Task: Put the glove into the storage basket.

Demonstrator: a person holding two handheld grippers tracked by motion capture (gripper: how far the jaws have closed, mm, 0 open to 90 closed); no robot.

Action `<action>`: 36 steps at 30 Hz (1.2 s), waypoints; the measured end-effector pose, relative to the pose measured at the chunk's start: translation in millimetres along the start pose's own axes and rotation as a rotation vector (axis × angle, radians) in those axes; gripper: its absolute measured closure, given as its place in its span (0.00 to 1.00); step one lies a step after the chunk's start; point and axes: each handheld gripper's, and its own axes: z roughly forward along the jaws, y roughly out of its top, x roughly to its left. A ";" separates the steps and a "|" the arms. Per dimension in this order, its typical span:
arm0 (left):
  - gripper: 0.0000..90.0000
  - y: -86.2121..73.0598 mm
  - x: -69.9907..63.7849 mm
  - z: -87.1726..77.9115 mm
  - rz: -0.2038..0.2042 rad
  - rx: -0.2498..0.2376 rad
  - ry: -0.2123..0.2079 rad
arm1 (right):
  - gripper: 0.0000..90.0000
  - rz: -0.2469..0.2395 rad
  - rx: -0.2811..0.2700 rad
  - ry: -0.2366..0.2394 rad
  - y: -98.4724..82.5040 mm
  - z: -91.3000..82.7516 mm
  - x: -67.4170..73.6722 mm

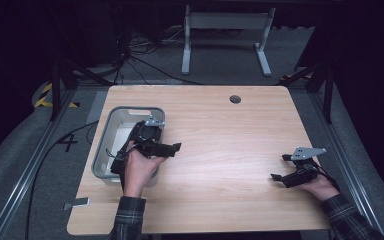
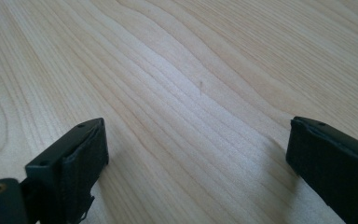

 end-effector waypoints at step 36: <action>0.08 -51.6 -117.5 110.5 0.222 0.169 -0.082 | 0.06 -0.005 0.000 0.005 -0.2 -0.2 0.2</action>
